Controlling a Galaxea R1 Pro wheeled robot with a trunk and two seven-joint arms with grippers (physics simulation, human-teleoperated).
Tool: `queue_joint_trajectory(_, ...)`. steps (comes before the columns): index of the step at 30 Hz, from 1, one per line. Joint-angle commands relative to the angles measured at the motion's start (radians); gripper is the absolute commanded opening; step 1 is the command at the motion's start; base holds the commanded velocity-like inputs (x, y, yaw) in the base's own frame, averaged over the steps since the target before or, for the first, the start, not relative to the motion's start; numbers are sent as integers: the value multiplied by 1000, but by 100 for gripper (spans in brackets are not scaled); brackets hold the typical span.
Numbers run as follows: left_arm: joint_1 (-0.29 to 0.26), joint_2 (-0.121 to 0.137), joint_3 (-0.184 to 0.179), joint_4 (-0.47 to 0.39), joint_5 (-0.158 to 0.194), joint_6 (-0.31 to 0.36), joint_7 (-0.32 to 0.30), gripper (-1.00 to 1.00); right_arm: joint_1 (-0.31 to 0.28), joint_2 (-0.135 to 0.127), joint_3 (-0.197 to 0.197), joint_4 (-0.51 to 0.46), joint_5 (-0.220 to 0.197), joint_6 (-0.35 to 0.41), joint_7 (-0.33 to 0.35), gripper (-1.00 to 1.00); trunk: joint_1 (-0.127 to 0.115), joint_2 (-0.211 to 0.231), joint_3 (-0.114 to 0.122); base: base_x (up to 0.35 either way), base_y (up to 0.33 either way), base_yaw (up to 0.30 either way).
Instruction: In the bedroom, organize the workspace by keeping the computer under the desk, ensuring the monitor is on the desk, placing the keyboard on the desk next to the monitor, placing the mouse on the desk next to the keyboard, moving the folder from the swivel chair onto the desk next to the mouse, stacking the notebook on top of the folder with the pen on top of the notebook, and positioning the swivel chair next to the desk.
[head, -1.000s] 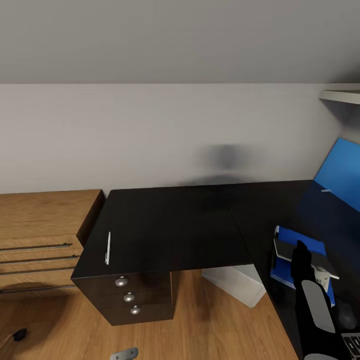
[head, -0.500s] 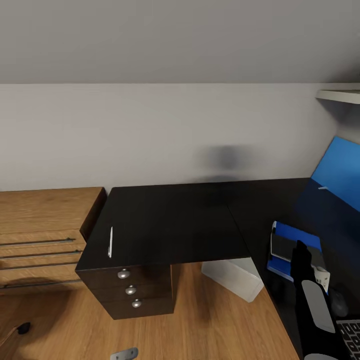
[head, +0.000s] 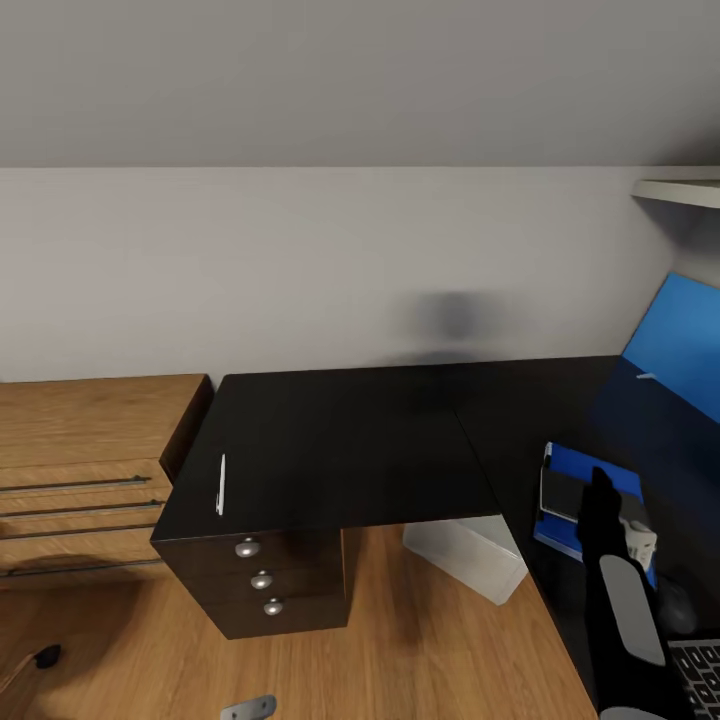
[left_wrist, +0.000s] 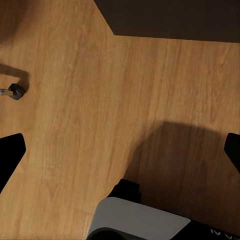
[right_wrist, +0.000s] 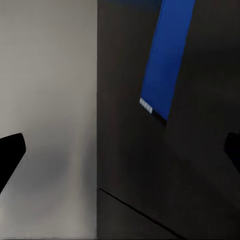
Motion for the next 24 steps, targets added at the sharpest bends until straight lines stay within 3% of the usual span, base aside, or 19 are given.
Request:
queue_joint_trajectory(1,-1,2,-7,-2,8,-1,8,100,1,4,1,-3,-10,-4,6,100,0,-1,-1,0,0,6)
queue_joint_trajectory(14,-1,2,-9,-2,8,-1,8,100,18,33,55,-5,-5,-6,23,100,0,-1,7,0,0,157)
queue_joint_trajectory(16,-1,2,-9,-2,8,-1,8,100,27,43,123,-4,10,-10,23,100,0,-1,9,0,0,196)
queue_joint_trajectory(18,-1,2,-9,-2,8,-1,8,100,32,44,150,-3,23,-11,24,100,0,-1,11,0,0,198)
queue_joint_trajectory(24,-1,2,-9,-2,8,-1,8,100,46,60,293,3,150,-14,24,100,0,-1,15,0,0,205)
